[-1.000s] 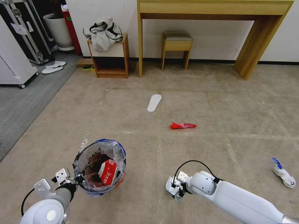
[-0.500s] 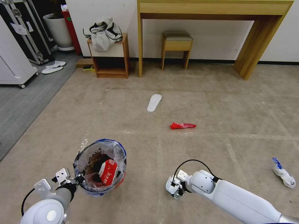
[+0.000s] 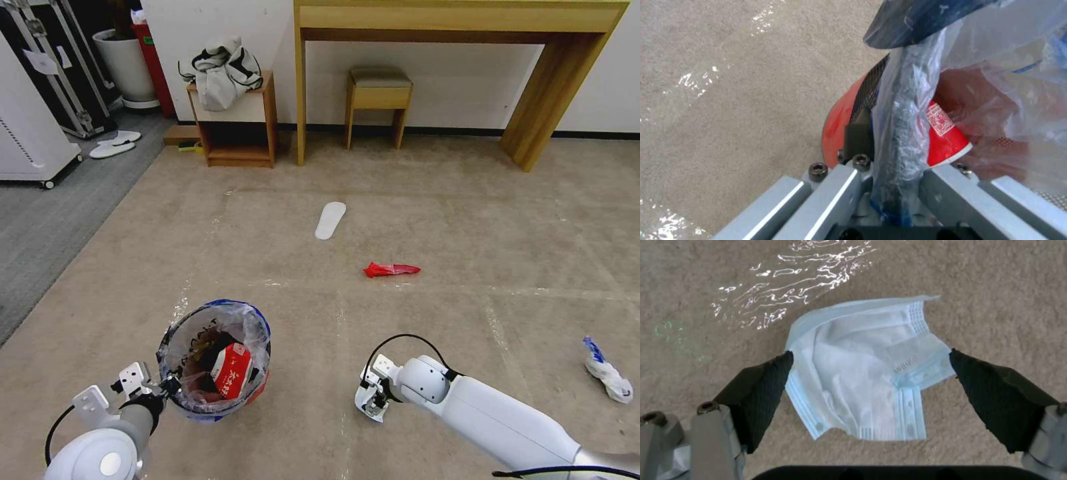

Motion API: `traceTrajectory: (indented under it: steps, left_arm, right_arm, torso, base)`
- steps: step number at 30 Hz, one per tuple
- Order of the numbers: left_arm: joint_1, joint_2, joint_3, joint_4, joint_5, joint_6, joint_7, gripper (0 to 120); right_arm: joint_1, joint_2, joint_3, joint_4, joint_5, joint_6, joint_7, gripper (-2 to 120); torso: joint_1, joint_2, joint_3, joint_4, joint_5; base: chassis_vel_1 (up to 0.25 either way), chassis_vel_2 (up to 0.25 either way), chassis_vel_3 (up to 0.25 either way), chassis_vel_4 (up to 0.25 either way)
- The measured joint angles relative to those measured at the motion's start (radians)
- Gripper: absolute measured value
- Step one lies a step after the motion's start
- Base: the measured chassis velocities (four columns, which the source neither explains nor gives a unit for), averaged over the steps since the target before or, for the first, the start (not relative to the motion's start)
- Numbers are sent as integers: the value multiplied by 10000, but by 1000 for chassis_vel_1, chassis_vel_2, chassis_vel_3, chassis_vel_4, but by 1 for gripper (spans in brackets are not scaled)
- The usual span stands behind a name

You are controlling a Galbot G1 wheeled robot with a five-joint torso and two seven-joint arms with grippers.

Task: Pick up the trash bin and place the garbage on the floor into it.

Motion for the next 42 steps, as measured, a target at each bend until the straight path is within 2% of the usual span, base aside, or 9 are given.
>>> traceTrajectory:
  steps: [20, 25, 26, 28, 29, 32, 34, 35, 42]
  left_arm:
    - [-2, 47, -22, 42, -7, -8, 1, 0]
    - [-21, 55, 1, 58, -11, -11, 3, 0]
    - [-25, 64, 2, 58, -14, -12, 4, 0]
    - [-25, 70, 2, 58, -16, -14, 4, 0]
    - [-26, 73, 3, 58, -18, -19, 5, 0]
    - [-27, 70, 5, 58, -18, -24, 5, 0]
    - [-29, 60, 14, 57, -17, -33, 5, 0]
    - [-29, 60, 14, 57, -17, -33, 5, 0]
    - [-41, 48, 46, 58, -11, -41, 5, 0]
  right_arm:
    - [60, 592, -159, -515, 57, 358, 116, 88]
    - [-29, 640, -159, -519, 64, 359, 213, 77]
    - [-61, 636, -153, -521, 64, 367, 219, 70]
    - [-72, 623, -152, -521, 64, 374, 220, 66]
    - [-88, 604, -149, -521, 64, 379, 221, 57]
    - [-112, 599, -148, -520, 65, 387, 222, 51]
    - [-162, 605, -147, -508, 68, 387, 223, 40]
    - [-162, 605, -147, -508, 68, 387, 223, 40]
    - [-269, 541, -130, -448, 64, 388, 222, 13]
  torso:
    - [0, 0, 0, 0, 0]
    - [0, 0, 0, 0, 1]
    - [0, 0, 0, 0, 1]
    - [0, 0, 0, 0, 1]
    - [0, 0, 0, 0, 0]
    - [0, 0, 0, 0, 0]
    - [0, 0, 0, 0, 1]
    - [0, 0, 0, 0, 1]
    - [0, 0, 0, 1, 1]
  base:
    - [0, 0, 0, 0]
    - [0, 0, 0, 0]
    - [0, 0, 0, 0]
    - [0, 0, 0, 0]
    - [0, 0, 0, 0]
    - [0, 0, 0, 0]
    - [0, 0, 0, 0]
    - [0, 0, 0, 0]
    - [0, 0, 0, 0]
